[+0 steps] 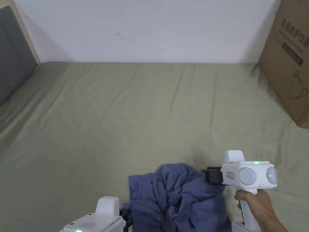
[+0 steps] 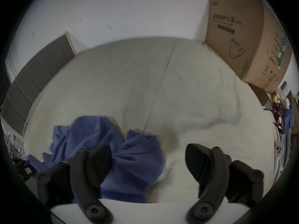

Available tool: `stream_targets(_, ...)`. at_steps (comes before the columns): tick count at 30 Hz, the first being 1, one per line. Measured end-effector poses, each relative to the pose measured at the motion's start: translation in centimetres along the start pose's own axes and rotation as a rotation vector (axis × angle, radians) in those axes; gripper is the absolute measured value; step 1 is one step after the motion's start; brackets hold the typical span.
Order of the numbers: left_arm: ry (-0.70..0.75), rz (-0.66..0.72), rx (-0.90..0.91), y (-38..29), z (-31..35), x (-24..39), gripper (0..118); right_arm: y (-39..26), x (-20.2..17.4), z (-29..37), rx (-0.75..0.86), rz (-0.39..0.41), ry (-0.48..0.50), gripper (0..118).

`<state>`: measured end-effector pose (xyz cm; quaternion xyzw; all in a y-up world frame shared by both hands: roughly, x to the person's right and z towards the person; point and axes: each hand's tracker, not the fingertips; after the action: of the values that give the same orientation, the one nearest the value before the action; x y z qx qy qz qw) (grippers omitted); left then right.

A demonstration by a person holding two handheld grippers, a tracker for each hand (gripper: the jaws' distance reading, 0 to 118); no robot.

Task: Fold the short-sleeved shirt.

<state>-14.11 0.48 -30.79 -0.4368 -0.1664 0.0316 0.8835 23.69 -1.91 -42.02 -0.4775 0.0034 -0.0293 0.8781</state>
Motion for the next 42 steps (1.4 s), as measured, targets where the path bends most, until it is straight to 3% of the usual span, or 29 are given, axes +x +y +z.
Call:
stream_targets(4,-0.01,0.021,-0.008,-0.1,-0.1,-0.4,2,-0.1,0.2,-3.0,-0.04,-0.031,0.054,49)
stream_targets(7,-0.009,0.023,-0.01,-0.2,0.0,-0.3,2,-0.9,-1.8,-1.7,-0.043,-0.044,0.078,10)
stream_targets(12,-0.029,0.047,0.005,-0.3,0.8,-0.2,2,-1.2,-3.1,2.4,0.039,0.022,0.048,10)
stream_targets(19,-0.096,0.175,0.114,1.4,3.6,-0.6,2,-0.5,0.4,11.0,0.239,0.03,0.036,9)
stream_targets(24,-0.078,0.176,0.205,5.3,6.1,-1.9,2,1.4,2.6,17.9,0.382,0.031,0.001,9)
stream_targets(29,-0.037,0.158,0.334,12.2,9.2,-4.1,2,4.6,3.2,24.3,0.504,0.019,-0.053,9)
stream_targets(37,0.036,0.126,0.478,26.1,14.1,-6.1,2,12.8,4.1,30.9,0.676,-0.119,-0.039,8)
stream_targets(42,0.108,0.074,0.543,33.9,16.1,-5.8,2,18.2,3.7,32.8,0.765,-0.086,-0.12,8)
